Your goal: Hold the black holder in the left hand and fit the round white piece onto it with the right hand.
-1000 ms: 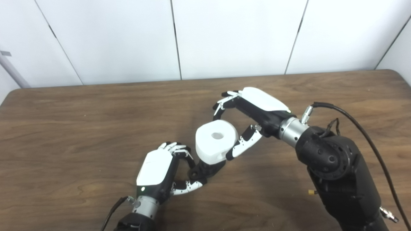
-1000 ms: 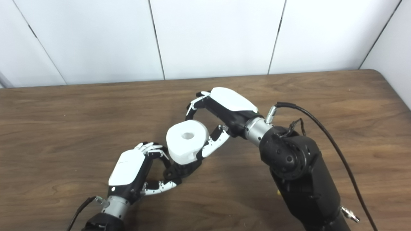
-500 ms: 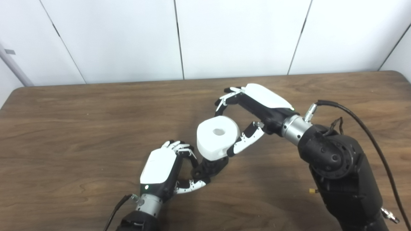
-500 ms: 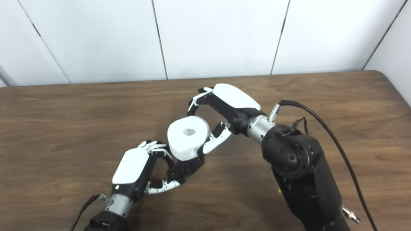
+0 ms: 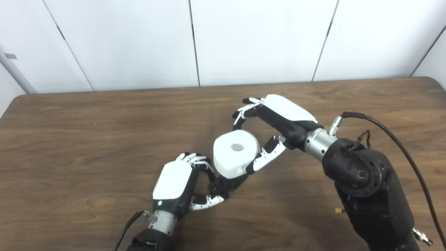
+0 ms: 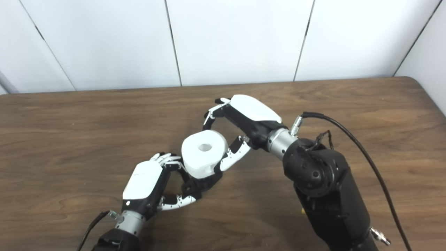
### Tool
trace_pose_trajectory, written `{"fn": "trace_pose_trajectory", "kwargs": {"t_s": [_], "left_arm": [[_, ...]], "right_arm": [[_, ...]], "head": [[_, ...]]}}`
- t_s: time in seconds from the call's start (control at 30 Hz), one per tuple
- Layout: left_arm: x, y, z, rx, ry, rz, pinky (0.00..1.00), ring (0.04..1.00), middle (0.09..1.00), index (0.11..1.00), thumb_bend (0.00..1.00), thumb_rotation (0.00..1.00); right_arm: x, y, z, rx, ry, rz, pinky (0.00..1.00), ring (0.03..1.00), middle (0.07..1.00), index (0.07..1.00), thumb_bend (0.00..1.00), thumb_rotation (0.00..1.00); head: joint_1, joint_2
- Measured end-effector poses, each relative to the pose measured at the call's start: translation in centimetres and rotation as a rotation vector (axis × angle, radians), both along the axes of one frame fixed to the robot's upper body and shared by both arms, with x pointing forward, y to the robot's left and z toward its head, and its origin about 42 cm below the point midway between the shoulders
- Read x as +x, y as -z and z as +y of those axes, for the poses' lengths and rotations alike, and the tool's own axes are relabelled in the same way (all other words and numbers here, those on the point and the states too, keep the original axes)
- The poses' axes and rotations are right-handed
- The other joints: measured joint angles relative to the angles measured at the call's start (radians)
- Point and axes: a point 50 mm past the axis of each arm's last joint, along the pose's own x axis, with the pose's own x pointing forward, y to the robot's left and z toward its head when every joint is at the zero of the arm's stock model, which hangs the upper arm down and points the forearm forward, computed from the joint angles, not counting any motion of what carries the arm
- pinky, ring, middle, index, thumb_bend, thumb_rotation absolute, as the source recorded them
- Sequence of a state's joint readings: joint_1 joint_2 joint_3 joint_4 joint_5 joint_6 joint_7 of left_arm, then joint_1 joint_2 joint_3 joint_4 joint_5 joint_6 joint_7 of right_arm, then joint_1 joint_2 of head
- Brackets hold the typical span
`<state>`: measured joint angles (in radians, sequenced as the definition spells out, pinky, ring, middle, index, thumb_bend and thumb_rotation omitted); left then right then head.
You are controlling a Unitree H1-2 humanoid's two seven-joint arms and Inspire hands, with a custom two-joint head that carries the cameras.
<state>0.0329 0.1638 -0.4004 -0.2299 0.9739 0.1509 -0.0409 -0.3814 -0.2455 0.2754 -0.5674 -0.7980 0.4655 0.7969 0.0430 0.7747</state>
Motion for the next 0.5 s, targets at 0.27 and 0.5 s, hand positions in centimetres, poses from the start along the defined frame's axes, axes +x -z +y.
{"fn": "trace_pose_trajectory", "kwargs": {"t_s": [0.27,0.5], "left_arm": [[0.03,0.0,-0.07,-0.001,0.0,0.0,0.92,0.861,0.768,0.486,0.52,0.05],[0.05,-0.02,-0.18,-0.001,-0.002,0.001,0.93,0.86,0.767,0.486,0.52,0.05]], "right_arm": [[0.06,0.58,0.48,-0.009,-0.007,0.017,1.0,0.954,0.809,0.482,0.52,0.14],[0.38,1.01,0.45,-0.009,0.003,0.026,1.0,0.957,0.807,0.482,0.52,0.14]], "head": [[-0.003,0.002],[-0.002,0.002]]}}
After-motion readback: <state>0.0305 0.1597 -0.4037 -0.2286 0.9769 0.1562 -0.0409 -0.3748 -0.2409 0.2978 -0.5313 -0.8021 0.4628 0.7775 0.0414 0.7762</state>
